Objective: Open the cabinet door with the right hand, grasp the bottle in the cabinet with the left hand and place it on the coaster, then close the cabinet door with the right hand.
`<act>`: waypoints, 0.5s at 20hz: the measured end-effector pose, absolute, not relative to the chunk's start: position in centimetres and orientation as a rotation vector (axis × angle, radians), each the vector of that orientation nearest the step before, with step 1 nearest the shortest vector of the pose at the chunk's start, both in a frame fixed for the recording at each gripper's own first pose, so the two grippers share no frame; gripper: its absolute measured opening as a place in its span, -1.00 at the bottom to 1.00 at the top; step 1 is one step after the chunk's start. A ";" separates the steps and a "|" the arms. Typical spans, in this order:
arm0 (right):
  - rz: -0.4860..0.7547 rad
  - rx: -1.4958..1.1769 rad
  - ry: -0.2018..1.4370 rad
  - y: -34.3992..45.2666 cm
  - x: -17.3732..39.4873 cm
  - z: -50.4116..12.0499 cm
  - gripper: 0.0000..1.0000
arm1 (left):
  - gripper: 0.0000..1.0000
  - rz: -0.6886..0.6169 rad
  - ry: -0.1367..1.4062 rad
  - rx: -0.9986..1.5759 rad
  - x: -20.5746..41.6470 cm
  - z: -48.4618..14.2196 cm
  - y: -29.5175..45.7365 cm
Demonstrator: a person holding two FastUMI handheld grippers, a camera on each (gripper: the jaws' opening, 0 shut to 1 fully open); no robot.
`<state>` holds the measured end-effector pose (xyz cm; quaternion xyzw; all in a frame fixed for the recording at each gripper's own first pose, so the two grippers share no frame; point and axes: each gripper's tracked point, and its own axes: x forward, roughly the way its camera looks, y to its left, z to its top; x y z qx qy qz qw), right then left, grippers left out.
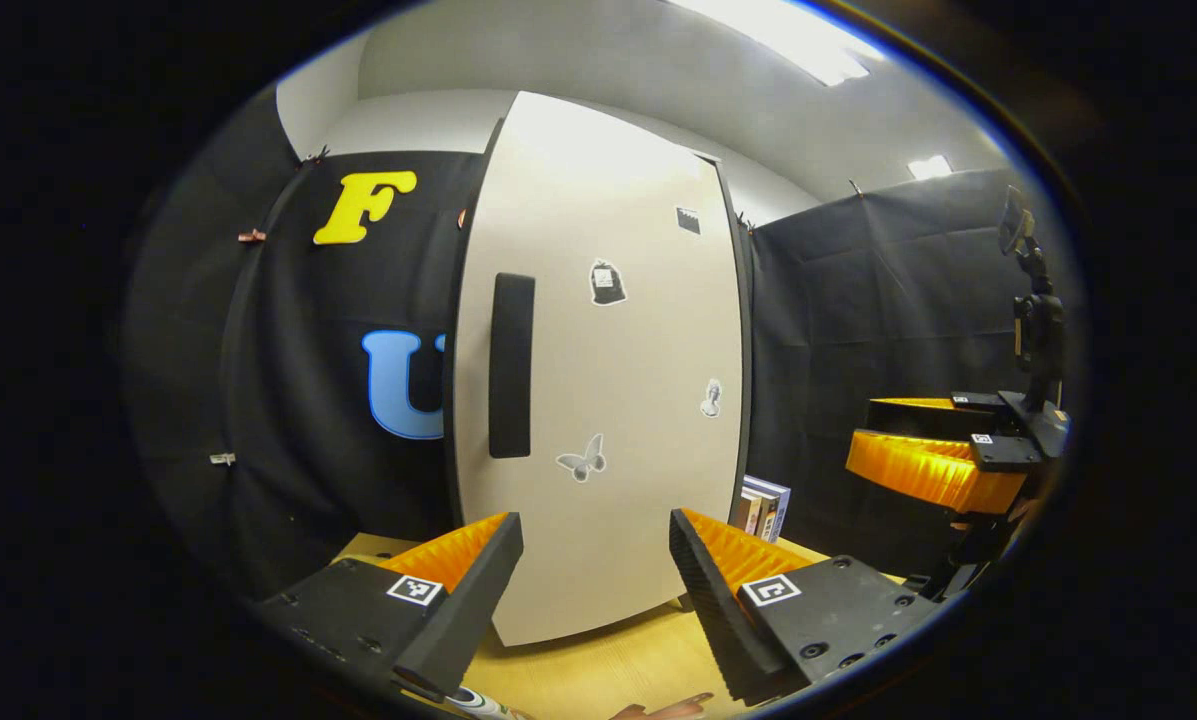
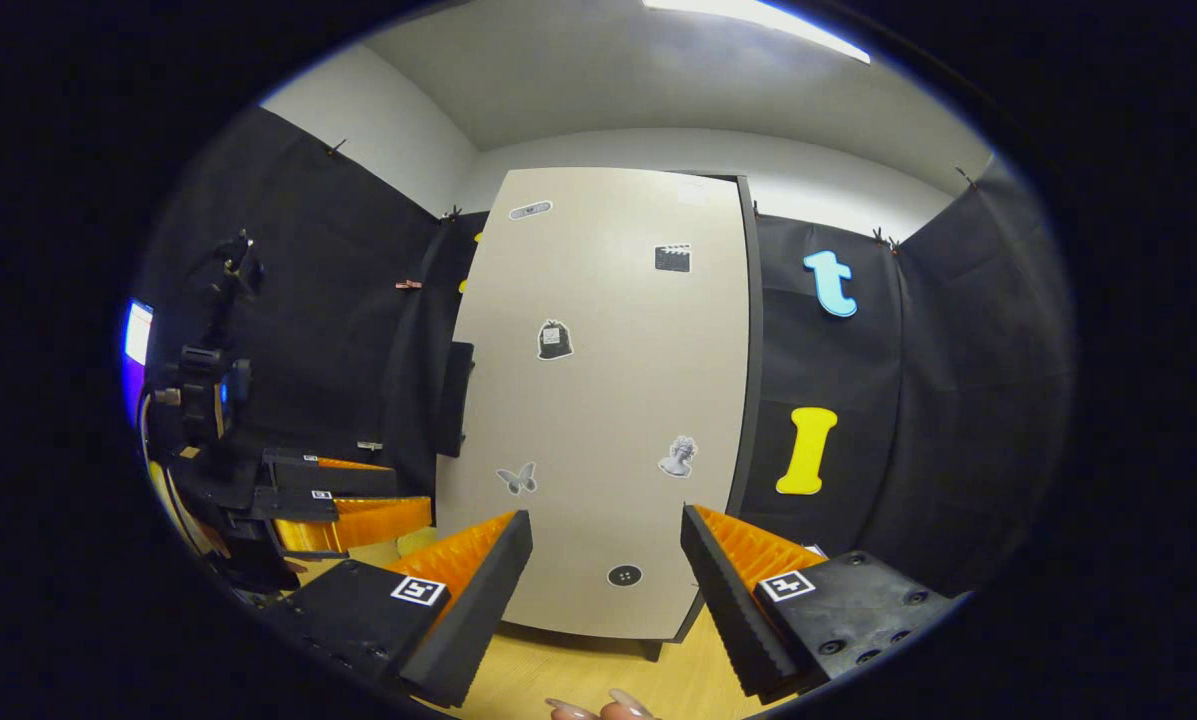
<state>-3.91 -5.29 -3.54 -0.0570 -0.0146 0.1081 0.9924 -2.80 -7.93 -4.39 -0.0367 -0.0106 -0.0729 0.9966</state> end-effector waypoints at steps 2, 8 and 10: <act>0.238 -0.105 -0.025 -5.4 -3.8 -3.8 0.94 | 0.86 -0.129 -0.026 -0.072 -3.0 -4.1 -8.7; 0.271 0.014 -0.009 -6.0 -3.0 -3.8 0.94 | 0.87 -0.087 -0.024 -0.116 -3.3 -4.0 -9.7; 0.296 0.074 -0.008 -5.9 -3.0 -3.5 0.94 | 0.87 -0.085 -0.028 -0.114 -3.4 -3.9 -9.9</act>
